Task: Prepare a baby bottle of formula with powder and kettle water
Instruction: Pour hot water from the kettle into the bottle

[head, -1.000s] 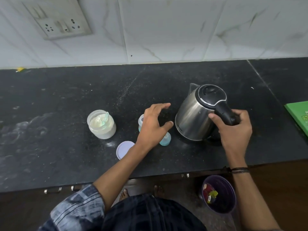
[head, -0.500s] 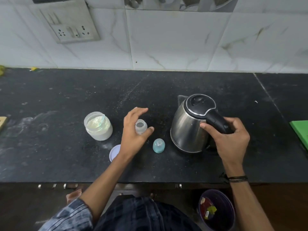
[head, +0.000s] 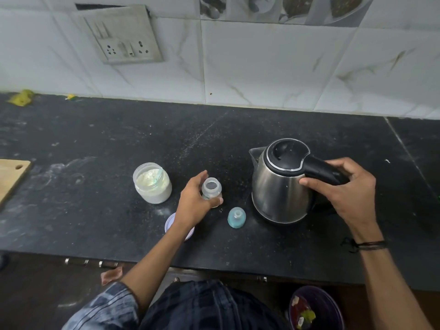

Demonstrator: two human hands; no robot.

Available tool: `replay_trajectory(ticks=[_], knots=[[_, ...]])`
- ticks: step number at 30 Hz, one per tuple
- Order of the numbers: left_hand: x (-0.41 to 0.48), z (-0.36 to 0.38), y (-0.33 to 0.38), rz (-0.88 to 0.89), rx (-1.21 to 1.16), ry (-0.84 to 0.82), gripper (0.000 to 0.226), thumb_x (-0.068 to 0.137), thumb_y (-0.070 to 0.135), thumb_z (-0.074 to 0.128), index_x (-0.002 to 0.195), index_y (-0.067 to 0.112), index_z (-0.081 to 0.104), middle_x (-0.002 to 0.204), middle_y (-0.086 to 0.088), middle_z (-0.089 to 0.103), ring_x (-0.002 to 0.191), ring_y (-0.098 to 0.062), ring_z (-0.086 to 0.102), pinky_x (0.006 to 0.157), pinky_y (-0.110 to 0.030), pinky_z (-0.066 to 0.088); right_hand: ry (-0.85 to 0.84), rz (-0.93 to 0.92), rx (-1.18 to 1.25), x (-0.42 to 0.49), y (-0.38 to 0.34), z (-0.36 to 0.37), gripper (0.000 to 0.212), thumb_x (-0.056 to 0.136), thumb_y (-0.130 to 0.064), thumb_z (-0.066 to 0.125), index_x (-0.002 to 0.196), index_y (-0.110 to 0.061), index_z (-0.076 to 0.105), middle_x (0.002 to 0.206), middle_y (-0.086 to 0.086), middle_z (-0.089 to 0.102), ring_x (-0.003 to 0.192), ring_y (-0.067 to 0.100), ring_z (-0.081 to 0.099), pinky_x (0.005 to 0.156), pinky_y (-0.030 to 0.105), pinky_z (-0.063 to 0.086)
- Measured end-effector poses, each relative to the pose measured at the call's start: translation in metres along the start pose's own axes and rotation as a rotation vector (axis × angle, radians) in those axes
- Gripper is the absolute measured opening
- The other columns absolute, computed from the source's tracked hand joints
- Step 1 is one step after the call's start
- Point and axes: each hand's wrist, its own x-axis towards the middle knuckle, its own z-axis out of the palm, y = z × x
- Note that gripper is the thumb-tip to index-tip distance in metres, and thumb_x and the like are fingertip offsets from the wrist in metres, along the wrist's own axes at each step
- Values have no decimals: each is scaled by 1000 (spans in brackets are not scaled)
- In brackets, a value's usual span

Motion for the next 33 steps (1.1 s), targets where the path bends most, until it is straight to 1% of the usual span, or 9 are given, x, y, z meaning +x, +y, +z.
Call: replay_trajectory(ticks=[3,6,9,14,19,22,25,30,33], knots=[[6,-1,-3,-37,51,-9,77,73,13,91,142,22,58,132,8,68,123,-12,63,109,-33,47,-68,-14,-1,11,4,5,45,54,-35,99,91,-32,73,89,-20,78,78,-4,73,68,9,54],[9,-1,-4,-41,61,-16,60,72,15,91,125,30,68,112,12,74,110,-12,69,103,-35,52,-123,-30,7,23,6,8,44,54,-37,98,91,-35,74,89,-18,78,78,-2,73,65,10,55],[11,-2,-2,-9,13,-3,58,71,16,92,121,33,69,114,13,75,109,-9,70,104,-39,52,-186,-64,7,34,3,11,45,55,-37,98,93,-39,75,93,-19,78,82,-3,73,71,9,55],[21,-7,12,62,11,72,57,66,24,90,107,53,63,116,17,72,112,-9,67,104,-41,52,-269,-86,24,52,2,17,45,55,-33,98,93,-40,76,95,-19,79,83,-3,74,75,9,54],[30,-9,20,64,93,115,58,69,28,90,121,39,68,116,18,65,108,-7,62,95,-30,48,-327,-113,-2,64,4,20,47,55,-31,97,98,-27,77,95,-21,78,83,-5,73,75,8,53],[31,-8,22,85,133,120,59,71,28,89,126,36,68,117,15,62,105,-7,58,88,-25,40,-374,-116,-9,69,-1,26,45,55,-31,97,95,-30,76,94,-20,78,82,-6,72,75,7,53],[30,-8,23,97,143,129,61,73,28,89,129,35,67,118,13,60,105,-6,56,89,-24,40,-424,-132,-28,73,-10,32,44,55,-32,97,93,-35,75,94,-21,78,82,-5,72,76,6,52],[29,-10,21,96,113,161,63,73,27,89,131,34,67,122,10,59,110,-9,59,95,-27,45,-480,-105,-53,80,-26,41,46,54,-48,101,90,-35,75,93,-16,78,79,-1,71,74,9,53],[29,-11,19,92,91,183,62,73,27,89,131,34,67,122,11,59,110,-8,59,96,-26,45,-508,-76,-68,82,-35,48,54,47,-61,95,89,-35,75,92,-13,78,78,2,72,73,12,54]])
